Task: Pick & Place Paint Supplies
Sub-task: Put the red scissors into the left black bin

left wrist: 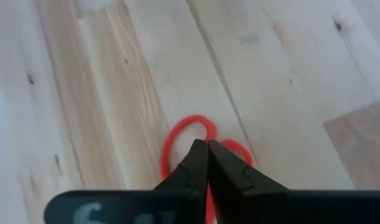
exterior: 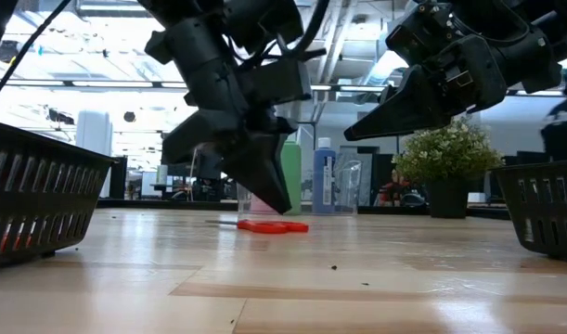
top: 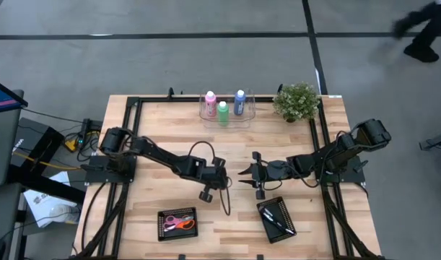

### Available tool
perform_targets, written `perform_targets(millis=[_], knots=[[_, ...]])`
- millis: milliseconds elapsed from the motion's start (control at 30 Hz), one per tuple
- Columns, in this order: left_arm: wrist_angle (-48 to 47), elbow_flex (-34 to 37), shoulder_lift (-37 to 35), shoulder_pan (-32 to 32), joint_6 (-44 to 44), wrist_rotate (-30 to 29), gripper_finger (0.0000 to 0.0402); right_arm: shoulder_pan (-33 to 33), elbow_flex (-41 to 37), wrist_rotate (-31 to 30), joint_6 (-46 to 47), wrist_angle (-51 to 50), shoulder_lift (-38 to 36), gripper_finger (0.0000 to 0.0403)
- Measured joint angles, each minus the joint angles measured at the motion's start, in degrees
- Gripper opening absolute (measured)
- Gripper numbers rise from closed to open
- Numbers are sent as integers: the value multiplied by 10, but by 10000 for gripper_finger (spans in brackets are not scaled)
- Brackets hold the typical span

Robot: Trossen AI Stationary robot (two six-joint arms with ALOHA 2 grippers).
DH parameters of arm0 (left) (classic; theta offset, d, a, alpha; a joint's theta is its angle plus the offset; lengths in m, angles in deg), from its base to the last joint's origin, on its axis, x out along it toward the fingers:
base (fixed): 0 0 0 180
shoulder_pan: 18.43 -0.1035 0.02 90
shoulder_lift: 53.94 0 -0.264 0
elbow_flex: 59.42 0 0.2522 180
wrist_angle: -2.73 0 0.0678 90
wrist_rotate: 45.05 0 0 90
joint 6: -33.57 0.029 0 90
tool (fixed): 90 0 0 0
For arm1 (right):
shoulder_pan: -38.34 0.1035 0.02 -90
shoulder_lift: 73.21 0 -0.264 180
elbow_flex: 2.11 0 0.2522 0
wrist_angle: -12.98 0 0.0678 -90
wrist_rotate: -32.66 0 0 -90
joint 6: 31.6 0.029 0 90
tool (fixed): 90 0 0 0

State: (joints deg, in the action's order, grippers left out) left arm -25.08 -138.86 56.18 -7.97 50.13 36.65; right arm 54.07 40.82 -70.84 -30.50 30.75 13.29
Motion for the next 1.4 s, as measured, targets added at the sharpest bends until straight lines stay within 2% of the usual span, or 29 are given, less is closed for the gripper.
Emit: perform_targets(millis=[200, 300, 433, 633, 800, 967, 1133, 1400], knots=[[-4, 2, 0, 4, 12, -3, 1, 0, 0, 0, 0, 0, 0, 108], [-6, 7, 0, -1, 15, 21, 7, 0, 0, 0, 0, 0, 0, 108], [-3, 6, 4, -6, 53, 43, 42, 0, 0, 0, 0, 1, 0, 108], [-9, 4, 21, -35, 56, 69, 109, 0, 0, 0, 0, 3, 0, 108], [-8, 3, 36, -50, 56, 83, 128, 0, 0, 1, 0, 3, 0, 108], [-16, 2, 53, -65, 50, 139, 96, 0, 0, 2, 0, 2, 0, 108], [-17, 1, 57, -64, 40, 142, 17, 0, 0, 2, 0, 2, 0, 108], [-11, 5, 48, -51, 19, 119, 4, 0, 0, 2, 4, -2, 0, 108]])
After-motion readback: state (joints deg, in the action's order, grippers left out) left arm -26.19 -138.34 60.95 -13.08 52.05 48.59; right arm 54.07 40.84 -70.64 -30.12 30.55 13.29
